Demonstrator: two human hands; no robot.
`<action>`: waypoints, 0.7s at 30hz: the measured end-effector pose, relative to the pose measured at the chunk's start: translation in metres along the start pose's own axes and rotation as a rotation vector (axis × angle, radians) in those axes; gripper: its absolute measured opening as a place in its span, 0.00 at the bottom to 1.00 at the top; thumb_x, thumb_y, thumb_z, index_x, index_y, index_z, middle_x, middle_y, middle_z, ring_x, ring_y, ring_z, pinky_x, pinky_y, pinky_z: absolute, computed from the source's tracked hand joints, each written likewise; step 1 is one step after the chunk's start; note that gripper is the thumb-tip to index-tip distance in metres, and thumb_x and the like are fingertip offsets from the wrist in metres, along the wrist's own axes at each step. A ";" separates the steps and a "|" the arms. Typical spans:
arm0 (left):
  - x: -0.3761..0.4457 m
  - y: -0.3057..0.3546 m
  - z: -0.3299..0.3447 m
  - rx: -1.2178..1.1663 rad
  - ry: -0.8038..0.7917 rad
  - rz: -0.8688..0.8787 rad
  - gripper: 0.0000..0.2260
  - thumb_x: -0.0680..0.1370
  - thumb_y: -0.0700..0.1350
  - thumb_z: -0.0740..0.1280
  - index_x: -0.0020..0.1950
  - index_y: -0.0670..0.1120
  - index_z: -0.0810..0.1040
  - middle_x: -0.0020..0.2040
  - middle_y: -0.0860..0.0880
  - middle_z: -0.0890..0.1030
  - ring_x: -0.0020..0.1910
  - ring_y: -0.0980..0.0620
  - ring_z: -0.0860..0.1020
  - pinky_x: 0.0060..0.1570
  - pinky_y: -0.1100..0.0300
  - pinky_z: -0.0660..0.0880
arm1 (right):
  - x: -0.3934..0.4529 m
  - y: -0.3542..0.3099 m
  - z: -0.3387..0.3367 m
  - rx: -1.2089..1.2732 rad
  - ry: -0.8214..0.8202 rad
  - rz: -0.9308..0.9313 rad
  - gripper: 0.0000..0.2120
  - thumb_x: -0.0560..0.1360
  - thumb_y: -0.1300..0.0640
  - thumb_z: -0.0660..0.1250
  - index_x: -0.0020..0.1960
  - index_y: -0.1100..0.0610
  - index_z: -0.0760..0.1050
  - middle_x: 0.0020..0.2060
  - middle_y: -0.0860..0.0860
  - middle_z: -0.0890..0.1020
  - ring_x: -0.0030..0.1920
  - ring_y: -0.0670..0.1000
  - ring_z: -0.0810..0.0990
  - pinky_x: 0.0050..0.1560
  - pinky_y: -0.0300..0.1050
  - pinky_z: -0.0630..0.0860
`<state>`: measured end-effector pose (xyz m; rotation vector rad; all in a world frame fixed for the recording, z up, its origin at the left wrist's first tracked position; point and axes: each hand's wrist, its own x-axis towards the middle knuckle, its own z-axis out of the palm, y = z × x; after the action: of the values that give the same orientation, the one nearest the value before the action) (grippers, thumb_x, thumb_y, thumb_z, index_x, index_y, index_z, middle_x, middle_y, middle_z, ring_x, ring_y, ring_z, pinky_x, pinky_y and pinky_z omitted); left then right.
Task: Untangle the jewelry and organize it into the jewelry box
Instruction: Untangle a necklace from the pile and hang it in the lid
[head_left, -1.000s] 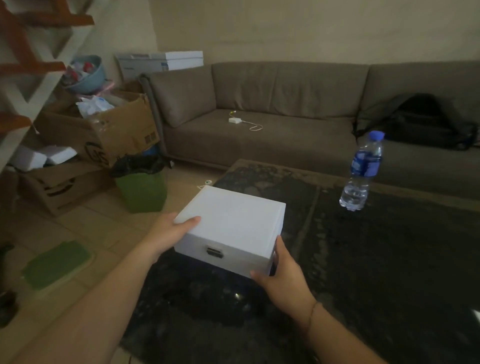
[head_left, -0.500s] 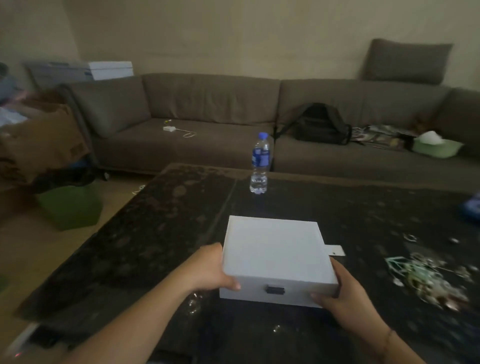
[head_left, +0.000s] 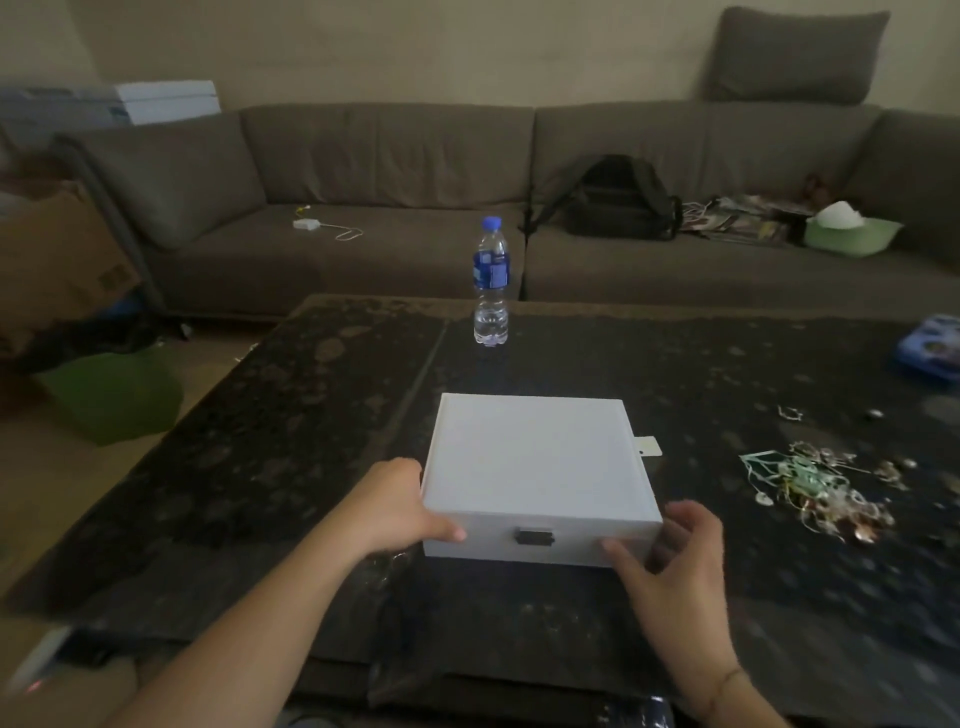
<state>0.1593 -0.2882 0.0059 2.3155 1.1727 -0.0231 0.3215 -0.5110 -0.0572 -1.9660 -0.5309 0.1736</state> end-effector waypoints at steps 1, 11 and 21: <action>0.000 0.000 -0.001 0.003 -0.012 0.010 0.27 0.65 0.56 0.81 0.58 0.49 0.76 0.55 0.53 0.80 0.49 0.56 0.79 0.47 0.59 0.80 | -0.012 0.004 0.008 -0.078 0.152 -0.081 0.32 0.62 0.57 0.82 0.58 0.54 0.67 0.56 0.51 0.72 0.56 0.54 0.75 0.57 0.53 0.76; 0.000 0.000 -0.002 0.095 -0.021 0.115 0.22 0.68 0.56 0.78 0.58 0.52 0.77 0.54 0.55 0.81 0.48 0.58 0.79 0.43 0.63 0.75 | -0.065 -0.030 0.092 -0.391 0.211 0.014 0.29 0.62 0.29 0.71 0.57 0.43 0.75 0.45 0.37 0.81 0.52 0.47 0.78 0.64 0.56 0.68; 0.005 -0.003 -0.003 0.157 -0.037 0.174 0.24 0.69 0.58 0.77 0.62 0.54 0.77 0.54 0.57 0.81 0.47 0.59 0.79 0.46 0.63 0.77 | -0.052 -0.042 0.110 -0.353 0.367 0.098 0.17 0.65 0.40 0.75 0.41 0.45 0.70 0.33 0.39 0.72 0.42 0.48 0.78 0.62 0.56 0.68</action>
<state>0.1596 -0.2818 0.0060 2.5364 0.9781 -0.0981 0.2245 -0.4282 -0.0748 -2.3000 -0.2341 -0.2344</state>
